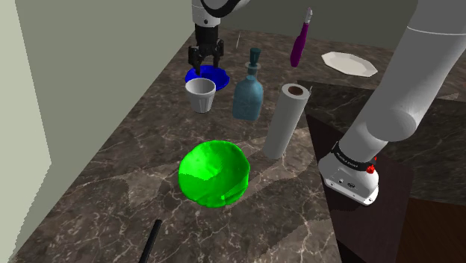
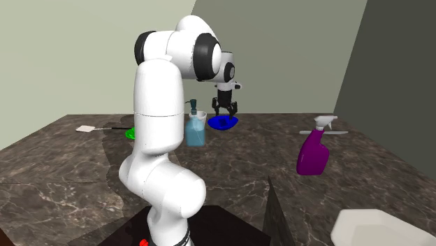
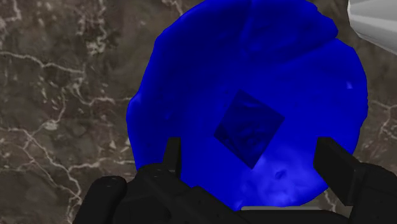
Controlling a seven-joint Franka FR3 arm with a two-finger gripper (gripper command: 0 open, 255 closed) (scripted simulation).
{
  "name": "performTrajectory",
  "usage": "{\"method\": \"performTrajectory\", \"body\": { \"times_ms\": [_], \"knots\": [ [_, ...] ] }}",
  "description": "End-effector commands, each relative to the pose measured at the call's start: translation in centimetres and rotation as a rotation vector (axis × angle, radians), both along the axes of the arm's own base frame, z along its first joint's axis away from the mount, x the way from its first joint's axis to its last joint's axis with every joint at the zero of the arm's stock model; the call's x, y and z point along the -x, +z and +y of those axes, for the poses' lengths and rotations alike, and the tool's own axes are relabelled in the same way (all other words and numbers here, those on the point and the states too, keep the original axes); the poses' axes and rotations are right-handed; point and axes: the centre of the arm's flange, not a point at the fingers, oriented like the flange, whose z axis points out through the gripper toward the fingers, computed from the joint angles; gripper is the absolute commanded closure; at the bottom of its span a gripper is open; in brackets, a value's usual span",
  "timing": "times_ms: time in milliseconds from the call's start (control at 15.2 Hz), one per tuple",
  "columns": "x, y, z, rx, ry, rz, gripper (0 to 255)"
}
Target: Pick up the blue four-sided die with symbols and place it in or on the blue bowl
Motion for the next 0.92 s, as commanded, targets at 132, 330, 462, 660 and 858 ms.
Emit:
{"method": "performTrajectory", "body": {
  "times_ms": [132,330,462,660,858],
  "knots": [
    [0.0,1.3,0.0,0.0,0.0,0.0,0],
    [0.0,5.0,-0.1,0.0,0.0,0.0,0],
    [0.0,5.0,-0.1,0.0,0.0,0.0,0],
    [0.0,5.0,-0.1,0.0,0.0,0.0,0],
    [0.0,5.0,-0.1,0.0,0.0,0.0,0]
  ]
}}
